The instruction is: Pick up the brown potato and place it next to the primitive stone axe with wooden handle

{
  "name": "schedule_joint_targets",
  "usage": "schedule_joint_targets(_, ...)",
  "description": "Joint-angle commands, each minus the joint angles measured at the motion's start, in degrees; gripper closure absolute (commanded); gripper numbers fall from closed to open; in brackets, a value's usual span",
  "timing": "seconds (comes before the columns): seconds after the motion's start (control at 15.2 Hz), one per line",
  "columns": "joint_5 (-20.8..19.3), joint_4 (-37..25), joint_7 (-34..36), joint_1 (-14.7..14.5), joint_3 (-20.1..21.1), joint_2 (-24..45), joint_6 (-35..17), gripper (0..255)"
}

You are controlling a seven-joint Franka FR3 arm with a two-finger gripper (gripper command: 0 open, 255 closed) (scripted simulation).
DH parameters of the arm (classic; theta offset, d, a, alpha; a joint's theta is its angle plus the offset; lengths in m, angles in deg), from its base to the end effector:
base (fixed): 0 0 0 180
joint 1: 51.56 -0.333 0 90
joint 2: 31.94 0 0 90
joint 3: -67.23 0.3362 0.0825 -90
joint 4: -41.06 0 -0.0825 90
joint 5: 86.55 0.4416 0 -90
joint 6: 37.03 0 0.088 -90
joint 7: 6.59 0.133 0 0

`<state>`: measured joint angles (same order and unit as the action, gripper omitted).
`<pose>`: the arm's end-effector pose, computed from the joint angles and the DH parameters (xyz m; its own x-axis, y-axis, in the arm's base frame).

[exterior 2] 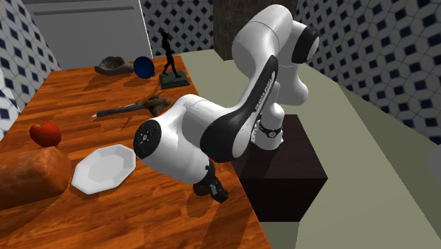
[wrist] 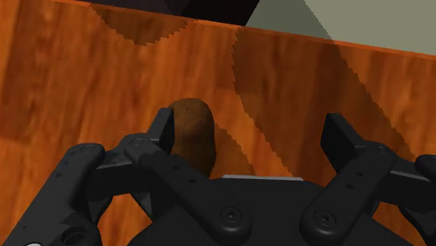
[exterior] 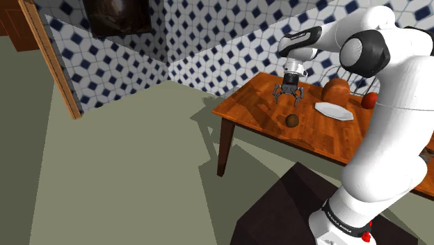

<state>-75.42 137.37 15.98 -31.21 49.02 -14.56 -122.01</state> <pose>0.5175 -0.3615 0.3771 0.3741 -0.8036 -0.4629 -0.8788 -0.4666 0.0998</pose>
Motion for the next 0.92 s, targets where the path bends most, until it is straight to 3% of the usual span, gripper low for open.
schedule_joint_targets(0.0,1.03,-2.12,1.24,1.64,-1.06,3.42,0.94,0)
schedule_joint_targets(0.33,3.2,-6.49,3.86,5.99,-3.45,10.73,3.15,0)
schedule_joint_targets(0.86,3.1,1.8,3.69,4.58,-3.34,8.62,-3.11,0)
